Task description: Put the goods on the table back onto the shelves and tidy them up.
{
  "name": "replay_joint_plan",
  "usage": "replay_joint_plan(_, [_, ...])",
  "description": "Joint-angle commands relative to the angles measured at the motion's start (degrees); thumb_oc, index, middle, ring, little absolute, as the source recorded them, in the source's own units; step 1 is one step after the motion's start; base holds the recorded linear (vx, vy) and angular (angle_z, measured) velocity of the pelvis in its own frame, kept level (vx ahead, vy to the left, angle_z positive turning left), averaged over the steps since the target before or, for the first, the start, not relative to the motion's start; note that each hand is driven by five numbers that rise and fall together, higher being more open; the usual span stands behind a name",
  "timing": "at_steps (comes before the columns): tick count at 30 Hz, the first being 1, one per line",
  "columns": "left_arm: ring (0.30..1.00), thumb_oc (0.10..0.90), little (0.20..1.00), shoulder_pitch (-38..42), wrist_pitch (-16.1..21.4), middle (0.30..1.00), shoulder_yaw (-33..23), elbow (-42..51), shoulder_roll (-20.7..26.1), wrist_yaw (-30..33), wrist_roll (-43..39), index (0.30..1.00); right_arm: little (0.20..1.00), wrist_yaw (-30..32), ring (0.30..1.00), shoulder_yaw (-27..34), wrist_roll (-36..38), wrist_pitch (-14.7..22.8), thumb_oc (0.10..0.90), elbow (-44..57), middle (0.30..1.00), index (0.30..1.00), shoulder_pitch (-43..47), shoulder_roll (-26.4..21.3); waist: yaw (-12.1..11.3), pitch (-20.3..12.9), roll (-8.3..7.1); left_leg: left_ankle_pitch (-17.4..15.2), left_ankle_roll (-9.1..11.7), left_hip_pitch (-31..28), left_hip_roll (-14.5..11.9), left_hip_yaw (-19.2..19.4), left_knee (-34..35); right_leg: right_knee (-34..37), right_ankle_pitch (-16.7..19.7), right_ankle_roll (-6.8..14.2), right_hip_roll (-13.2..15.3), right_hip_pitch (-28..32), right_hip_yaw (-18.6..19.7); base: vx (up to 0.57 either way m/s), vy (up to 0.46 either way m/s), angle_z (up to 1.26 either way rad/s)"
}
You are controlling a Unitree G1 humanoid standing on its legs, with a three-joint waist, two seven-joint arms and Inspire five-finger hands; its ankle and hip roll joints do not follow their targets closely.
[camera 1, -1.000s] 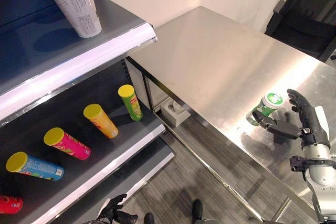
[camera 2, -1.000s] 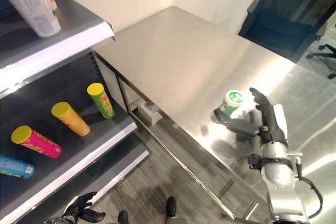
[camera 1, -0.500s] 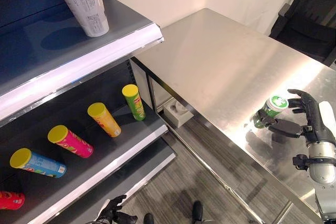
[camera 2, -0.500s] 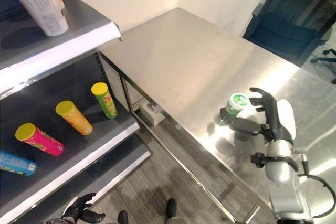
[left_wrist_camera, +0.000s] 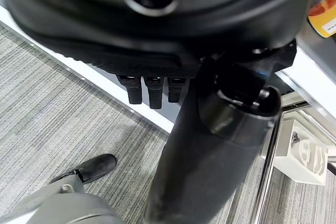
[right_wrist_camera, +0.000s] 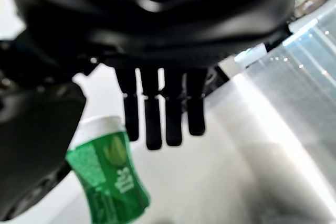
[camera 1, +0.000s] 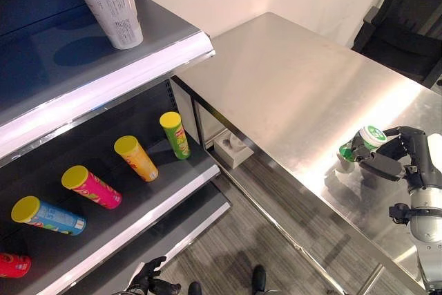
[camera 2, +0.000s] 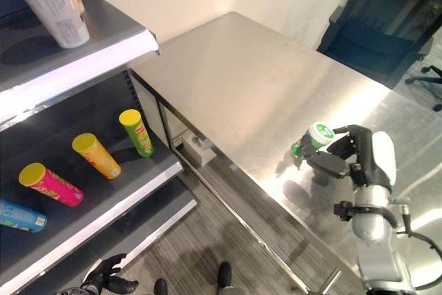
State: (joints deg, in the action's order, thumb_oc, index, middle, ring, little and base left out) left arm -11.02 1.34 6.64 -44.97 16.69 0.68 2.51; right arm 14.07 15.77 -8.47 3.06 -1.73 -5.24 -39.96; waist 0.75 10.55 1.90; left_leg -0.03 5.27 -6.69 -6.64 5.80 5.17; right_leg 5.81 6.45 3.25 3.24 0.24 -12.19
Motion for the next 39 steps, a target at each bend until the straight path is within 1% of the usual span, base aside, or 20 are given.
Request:
replay_joint_plan(1, [0.9, 0.8, 0.9, 2.6, 2.2, 0.9, 0.4, -0.7, 4.9, 1.2, 1.5, 0.9, 0.3, 4.2, 0.3, 6.9, 0.5, 3.4, 0.4, 6.3, 0.3, 0.3, 5.6, -3.4, -1.2, -3.1, -3.64, -1.4, 1.9, 1.7, -1.7, -0.6, -0.2, -0.8, -4.7, 7.0, 6.2, 2.8, -2.5, 0.0, 0.0, 0.0])
replay_joint_plan(2, [0.9, 0.8, 0.9, 2.7, 2.2, 0.9, 0.3, -0.7, 4.9, 1.2, 1.5, 0.9, 0.3, 4.2, 0.3, 6.9, 0.5, 3.3, 0.4, 6.4, 0.3, 0.3, 5.6, -3.4, -1.2, -3.1, -3.61, -1.4, 1.9, 1.7, -1.8, -0.6, -0.2, -0.8, -4.7, 7.0, 6.2, 2.8, -2.5, 0.0, 0.0, 0.0])
replay_joint_plan(3, [0.9, 0.8, 0.9, 2.9, 2.2, 0.9, 0.6, -0.7, 5.2, 1.1, 1.4, 0.9, 0.3, 3.9, 0.3, 6.7, 2.5, 4.6, 0.4, 8.6, 0.3, 0.3, 8.3, -5.6, -1.5, -3.4, -3.64, -1.4, 2.0, 1.6, -1.7, -0.6, -0.2, -0.8, -4.8, 6.9, 6.1, 3.0, -2.5, 0.0, 0.0, 0.0])
replay_joint_plan(8, [0.9, 0.8, 0.9, 3.3, 2.4, 0.9, 1.6, -0.9, 6.1, 0.6, 0.9, 0.9, 0.3, 2.7, 0.3, 4.9, 10.0, 7.6, 0.4, 11.3, 0.3, 0.3, 15.9, -9.5, -2.4, -4.3, -3.6, -1.3, 2.3, 1.5, -1.9, -0.8, -0.2, -0.8, -5.0, 6.8, 6.1, 3.4, -2.8, 0.0, 0.0, 0.0])
replay_joint_plan(9, [0.9, 0.8, 0.9, 3.4, 2.4, 0.9, 1.5, -0.9, 6.0, 0.6, 0.9, 0.9, 0.3, 2.7, 0.3, 4.7, 10.2, 7.6, 0.4, 11.2, 0.3, 0.3, 16.2, -9.6, -2.3, -4.2, -3.55, -1.3, 2.3, 1.5, -1.9, -0.8, -0.2, -0.8, -5.0, 6.8, 6.1, 3.5, -2.8, 0.0, -0.024, 0.04])
replay_joint_plan(10, [0.9, 0.8, 0.9, 3.4, 2.5, 0.9, 1.8, -1.0, 6.2, 0.3, 0.7, 0.9, 0.3, 2.0, 0.3, 3.8, 12.7, 8.6, 0.4, 11.7, 0.3, 0.3, 18.8, -10.6, -2.7, -4.7, -3.57, -1.2, 2.5, 1.4, -2.0, -0.9, -0.2, -0.8, -5.1, 6.7, 6.0, 3.7, -3.1, 0.0, -0.034, 0.07])
replay_joint_plan(14, [0.9, 0.8, 0.9, 3.4, 2.5, 0.9, 2.8, -2.0, 6.3, -0.1, 0.2, 0.9, 0.3, 1.0, 0.3, 1.4, 19.2, 10.5, 0.4, 12.6, 0.3, 0.3, 24.8, -11.5, -3.7, -5.4, -3.62, -0.9, 2.9, 1.4, -2.3, -1.4, -0.2, -0.8, -5.4, 6.5, 5.9, 4.2, -3.7, -0.01, -0.04, 0.04])
replay_joint_plan(17, [0.9, 0.8, 0.9, 3.1, 2.5, 0.9, 3.7, -3.4, 6.2, -0.6, 0.0, 0.9, 0.3, -2.1, 0.3, -3.8, 27.1, 12.5, 0.4, 13.1, 0.3, 0.3, 31.9, -11.2, -4.9, -6.3, -3.57, -0.5, 3.3, 1.3, -2.6, -2.0, -0.2, -0.8, -5.8, 6.2, 5.6, 4.8, -4.2, -0.01, -0.065, 0.11])
replay_joint_plan(21, [0.9, 0.8, 0.9, 3.0, 2.6, 0.9, 3.9, -4.4, 6.0, -0.6, -0.3, 0.9, 0.3, -4.4, 0.3, -9.3, 30.8, 12.7, 0.4, 13.0, 0.3, 0.3, 37.5, -12.1, -5.9, -6.8, -3.52, 0.0, 3.9, 1.3, -3.0, -2.8, -0.2, -0.8, -6.5, 5.6, 5.0, 5.5, -4.8, -0.02, -0.066, 0.15])
replay_joint_plan(25, [0.9, 0.8, 0.9, 3.0, 2.6, 0.9, 3.7, -4.6, 6.0, -0.4, -1.0, 0.9, 0.3, -5.3, 0.3, -12.8, 33.2, 13.3, 0.4, 13.0, 0.3, 0.3, 42.4, -13.7, -7.1, -6.9, -3.54, 1.0, 4.7, 1.6, -4.1, -4.3, -0.3, -0.8, -7.5, 4.9, 4.0, 6.3, -5.8, -0.03, -0.101, 0.23])
replay_joint_plan(31, [0.9, 0.8, 0.9, 3.5, 2.7, 0.9, 4.2, -4.5, 6.9, -0.4, -2.0, 0.9, 0.3, -6.4, 0.3, -15.6, 37.6, 14.8, 0.4, 12.9, 0.3, 0.3, 48.3, -15.2, -9.2, -6.0, -3.59, 3.4, 6.2, 4.0, -5.8, -8.8, -1.6, -0.8, -9.4, 3.0, 1.5, 7.4, -7.3, -0.04, -0.131, 0.33])
replay_joint_plan(32, [0.9, 0.8, 0.9, 3.6, 2.7, 0.9, 4.2, -4.5, 6.8, -0.4, -2.0, 0.9, 0.3, -6.4, 0.3, -15.7, 37.6, 14.8, 0.4, 12.8, 0.3, 0.3, 48.4, -15.2, -9.1, -6.0, -3.53, 3.4, 6.2, 4.1, -5.8, -9.0, -1.6, -0.8, -9.4, 2.9, 1.4, 7.4, -7.5, -0.08, -0.087, 0.5])
replay_joint_plan(34, [0.9, 0.8, 0.9, 4.4, 2.7, 0.9, 4.6, -4.4, 7.1, -0.4, -2.1, 0.9, 0.3, -6.2, 0.3, -15.4, 38.2, 15.4, 0.4, 13.3, 0.3, 0.3, 49.7, -16.0, -9.6, -5.2, -3.53, 5.4, 7.3, 6.2, -6.0, -11.0, -2.1, -0.8, -10.0, 2.5, 0.9, 7.6, -8.7, -0.17, -0.102, 0.5])
replay_joint_plan(35, [0.9, 0.8, 0.9, 5.5, 2.7, 0.9, 4.7, -3.6, 7.3, -0.3, -2.9, 0.9, 0.3, -5.6, 0.3, -13.5, 37.1, 15.8, 0.4, 14.8, 0.3, 0.3, 49.0, -18.1, -9.2, -3.4, -4.04, 7.0, 7.3, 10.3, -6.7, -7.7, -4.9, -0.8, -10.0, 2.3, 1.6, 8.0, -12.2, -0.22, -0.102, 0.78])
replay_joint_plan(36, [0.9, 0.8, 0.9, 5.5, 2.7, 0.9, 4.7, -3.6, 7.3, -0.3, -3.0, 0.9, 0.3, -5.6, 0.3, -13.4, 37.1, 15.8, 0.4, 14.8, 0.3, 0.3, 48.9, -18.1, -9.1, -3.5, -4.07, 7.0, 7.3, 10.5, -6.6, -7.8, -5.0, -0.8, -10.0, 2.3, 1.6, 7.9, -12.3, -0.35, -0.106, 1.49])
replay_joint_plan(37, [0.9, 0.8, 0.9, 4.8, 2.6, 0.9, 4.1, -3.3, 7.0, -0.7, -2.9, 0.9, 0.3, -5.2, 0.3, -12.7, 35.9, 15.7, 0.4, 15.9, 0.3, 0.3, 48.2, -17.9, -8.6, -2.7, -5.12, 2.7, 4.9, 9.9, -7.7, -0.6, -11.7, -1.1, -9.0, 1.9, 3.1, 7.2, -14.5, -0.17, -0.036, 1.19])
replay_joint_plan(38, [0.9, 0.8, 0.9, 4.8, 2.6, 0.9, 4.0, -3.3, 7.0, -0.7, -2.9, 0.9, 0.3, -5.2, 0.3, -12.7, 35.9, 15.7, 0.4, 16.0, 0.3, 0.3, 48.2, -17.8, -8.7, -2.6, -5.13, 2.4, 4.9, 10.1, -7.8, -0.6, -12.1, -1.1, -9.0, 1.9, 3.2, 7.3, -14.5, -0.23, -0.023, 0.81])
replay_joint_plan(39, [0.9, 0.8, 0.9, 4.6, 2.6, 0.9, 3.7, -3.1, 7.0, -0.9, -2.7, 0.9, 0.3, -5.3, 0.3, -12.3, 35.6, 15.6, 0.4, 16.2, 0.3, 0.3, 47.9, -17.9, -8.3, -2.5, -5.28, 0.7, 4.6, 9.3, -7.9, 0.6, -14.1, -1.3, -8.6, 1.9, 3.7, 6.9, -15.1, -0.11, 0.042, 0.05])
